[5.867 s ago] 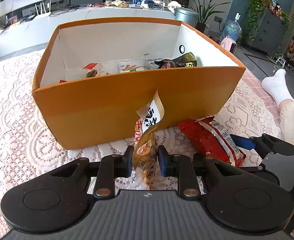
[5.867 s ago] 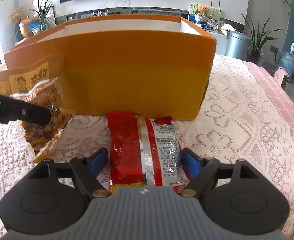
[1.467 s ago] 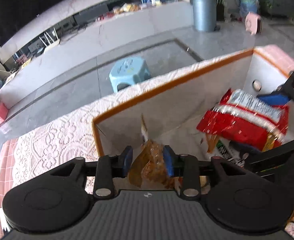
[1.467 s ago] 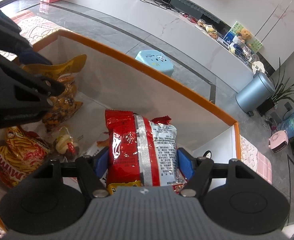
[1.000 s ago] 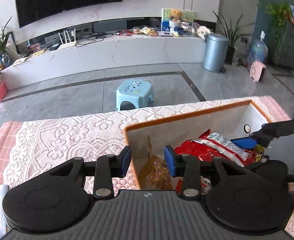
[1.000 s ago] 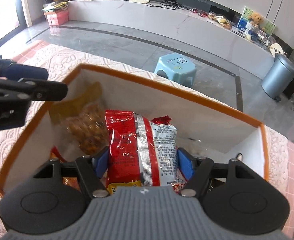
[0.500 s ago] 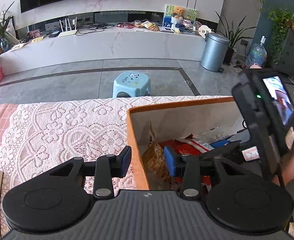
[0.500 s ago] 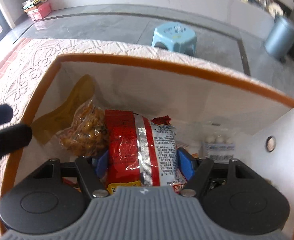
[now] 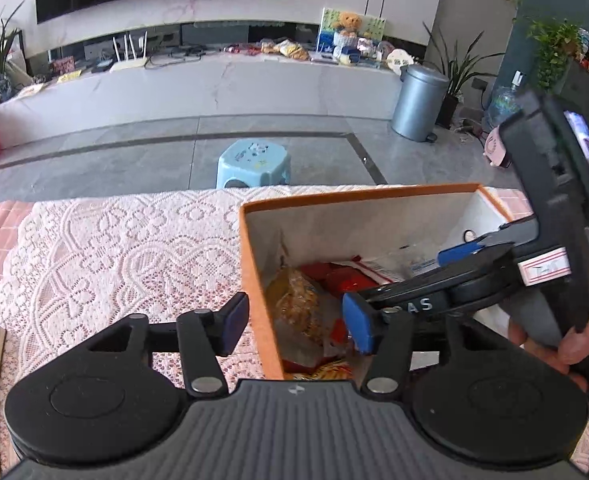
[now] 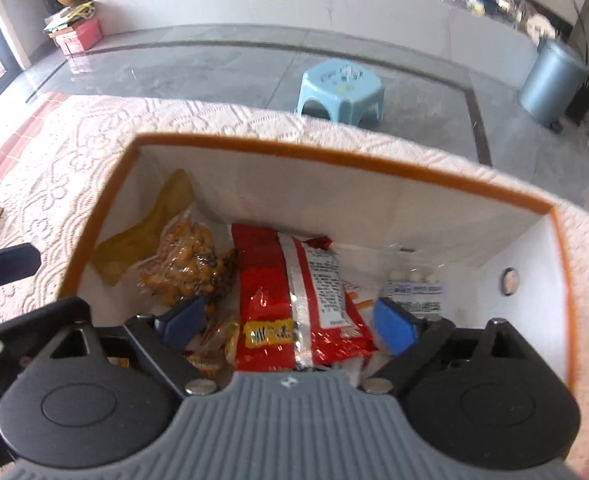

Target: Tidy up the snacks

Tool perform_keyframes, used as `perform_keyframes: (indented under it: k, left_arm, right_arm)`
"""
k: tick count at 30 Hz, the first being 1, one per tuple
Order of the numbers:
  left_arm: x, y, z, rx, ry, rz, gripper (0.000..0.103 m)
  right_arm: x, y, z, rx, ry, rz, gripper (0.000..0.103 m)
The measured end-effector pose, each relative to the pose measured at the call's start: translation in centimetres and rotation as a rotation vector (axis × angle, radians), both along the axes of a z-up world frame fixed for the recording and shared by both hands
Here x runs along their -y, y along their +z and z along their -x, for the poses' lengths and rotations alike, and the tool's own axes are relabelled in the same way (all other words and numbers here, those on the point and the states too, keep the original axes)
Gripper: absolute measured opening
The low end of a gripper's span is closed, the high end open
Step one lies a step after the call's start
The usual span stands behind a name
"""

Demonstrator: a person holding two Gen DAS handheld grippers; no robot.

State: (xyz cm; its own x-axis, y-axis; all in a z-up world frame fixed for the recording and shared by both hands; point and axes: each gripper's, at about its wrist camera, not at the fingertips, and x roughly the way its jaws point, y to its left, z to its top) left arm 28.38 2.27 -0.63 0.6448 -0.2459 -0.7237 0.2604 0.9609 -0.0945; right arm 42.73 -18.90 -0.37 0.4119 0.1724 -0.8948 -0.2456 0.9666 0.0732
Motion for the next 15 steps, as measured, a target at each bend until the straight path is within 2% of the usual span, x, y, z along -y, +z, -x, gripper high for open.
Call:
perform_keyframes:
  k: [3, 9, 15]
  left_arm:
    - [0.2, 1.3, 1.3, 0.033, 0.002, 0.005, 0.077]
    - [1.5, 4.6, 5.7, 0.131, -0.044, -0.037, 0.085]
    - [2.5, 8.2, 10.2, 0.259, -0.039, -0.052, 0.086]
  right_arm:
    - [0.8, 2.4, 2.3, 0.052, 0.007, 0.007, 0.095]
    - [2.9, 7.7, 6.2, 0.178, 0.006, 0.024, 0.099]
    - [5.1, 12.8, 11.5, 0.323, 0.008, 0.040, 0.099]
